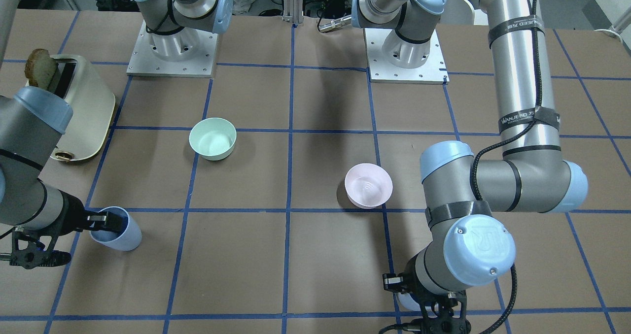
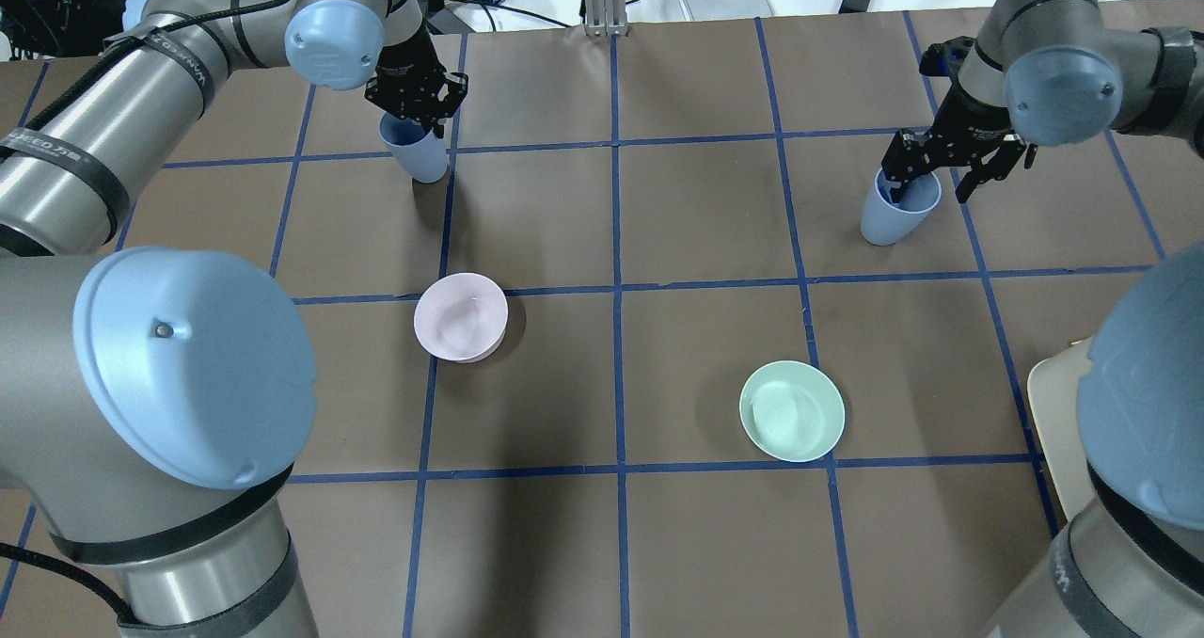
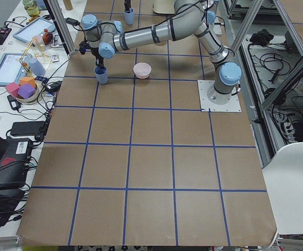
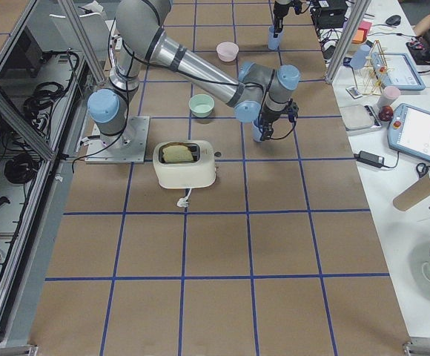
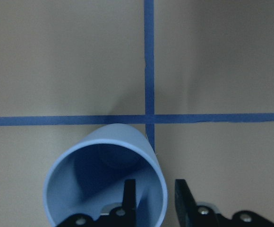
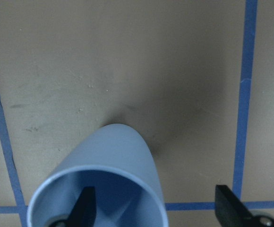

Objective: Stack blue cups with both arms

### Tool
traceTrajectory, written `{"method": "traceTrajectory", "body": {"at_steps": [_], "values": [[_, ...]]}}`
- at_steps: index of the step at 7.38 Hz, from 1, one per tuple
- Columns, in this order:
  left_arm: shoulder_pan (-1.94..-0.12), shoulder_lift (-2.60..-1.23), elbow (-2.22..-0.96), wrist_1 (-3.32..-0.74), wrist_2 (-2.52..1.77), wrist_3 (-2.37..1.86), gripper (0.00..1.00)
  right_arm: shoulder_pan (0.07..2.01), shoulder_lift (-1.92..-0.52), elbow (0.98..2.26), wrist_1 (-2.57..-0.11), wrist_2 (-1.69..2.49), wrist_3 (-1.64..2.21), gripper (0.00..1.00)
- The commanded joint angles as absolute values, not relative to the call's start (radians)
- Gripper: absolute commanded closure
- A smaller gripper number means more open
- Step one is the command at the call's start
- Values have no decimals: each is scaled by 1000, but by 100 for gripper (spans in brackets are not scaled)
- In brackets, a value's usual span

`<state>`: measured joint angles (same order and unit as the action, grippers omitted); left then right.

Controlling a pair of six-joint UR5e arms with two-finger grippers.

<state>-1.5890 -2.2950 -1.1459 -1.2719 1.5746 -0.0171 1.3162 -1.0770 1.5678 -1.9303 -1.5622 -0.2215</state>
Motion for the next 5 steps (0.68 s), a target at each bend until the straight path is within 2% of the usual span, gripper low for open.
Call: {"method": "traceTrajectory", "body": {"at_steps": [1, 2, 5], "values": [[-1671, -2264, -1141, -1275, 1566, -96, 100, 1316, -1075, 1580, -1933, -1557, -222, 91], [-1745, -2244, -1134, -1276, 1559, -203, 100, 1316, -1083, 1569, -1931, -1562, -224, 100], [-1960, -2273, -1121, -1284, 1574, -440, 100, 1316, -1104, 1566, -1930, -1557, -258, 100]]}}
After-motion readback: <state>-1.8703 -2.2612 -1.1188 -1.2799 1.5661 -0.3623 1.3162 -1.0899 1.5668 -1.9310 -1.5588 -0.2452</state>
